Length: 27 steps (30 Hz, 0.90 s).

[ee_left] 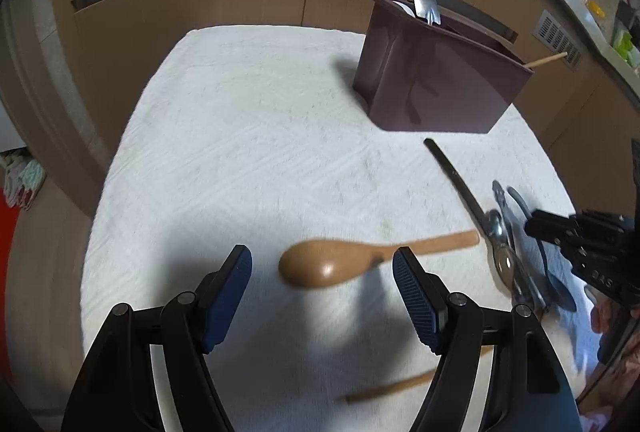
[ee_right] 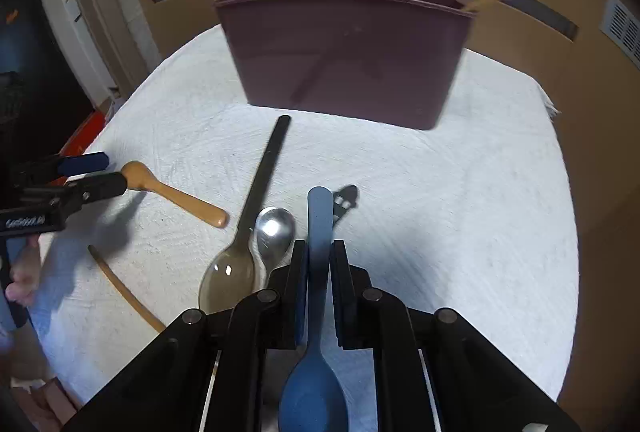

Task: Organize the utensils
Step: 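Grasp the wooden spoon handle with the left tool while the right tool grasps the blue plastic spoon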

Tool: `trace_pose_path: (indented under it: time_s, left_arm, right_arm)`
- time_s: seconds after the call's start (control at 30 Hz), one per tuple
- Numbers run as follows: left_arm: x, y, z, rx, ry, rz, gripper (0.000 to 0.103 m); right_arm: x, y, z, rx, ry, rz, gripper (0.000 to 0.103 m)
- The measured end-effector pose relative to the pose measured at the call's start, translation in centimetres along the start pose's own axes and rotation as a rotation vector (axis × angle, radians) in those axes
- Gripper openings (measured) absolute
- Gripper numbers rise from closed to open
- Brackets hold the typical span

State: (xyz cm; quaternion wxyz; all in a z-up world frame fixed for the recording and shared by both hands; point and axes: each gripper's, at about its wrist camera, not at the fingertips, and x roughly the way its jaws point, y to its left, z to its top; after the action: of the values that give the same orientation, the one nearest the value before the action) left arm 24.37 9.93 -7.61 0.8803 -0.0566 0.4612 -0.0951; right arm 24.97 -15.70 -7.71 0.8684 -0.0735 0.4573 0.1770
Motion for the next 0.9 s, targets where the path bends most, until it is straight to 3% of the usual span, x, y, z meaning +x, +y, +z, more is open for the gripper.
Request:
trace_pose_path:
  time_s: [0.17,0.47,0.53,0.63,0.8,0.87,0.9]
  left_arm:
    - [1.7,0.7,1.2,-0.04,0.029,-0.067,0.074]
    - [-1.1,-4.7,-3.5,0.173,0.201,-0.263,0.073]
    - [-2.0,-6.0,-3.6,0.223,0.18,-0.247,0.068]
    - [-2.6,-8.1,-2.6,0.352,0.129,-0.163,0.047]
    - [1.1,-11.1,-1.1,0.527,0.244,-0.115,0.043]
    - [2.9,-11.9,-0.5,0.56,0.279,-0.056,0.038]
    - [3.6,-12.1,0.1,0.547,0.289,-0.064,0.038]
  right_arm:
    - [-1.1,-1.7,-0.8,0.048,-0.011,-0.034,0.01]
    - [-1.6,-3.0,-1.1,0.095,-0.03,-0.032,0.01]
    - [-1.7,-2.9,-1.0,0.092,-0.035,-0.025,0.01]
    - [-2.0,-2.6,-1.0,0.079,-0.046,-0.018,0.01]
    - [-2.2,-2.5,-1.3,0.081,-0.058,-0.01,0.01]
    - [-2.4,-2.6,-1.6,0.086,-0.063,-0.01,0.01]
    - [-2.5,-2.6,-1.7,0.088,-0.066,-0.011,0.01]
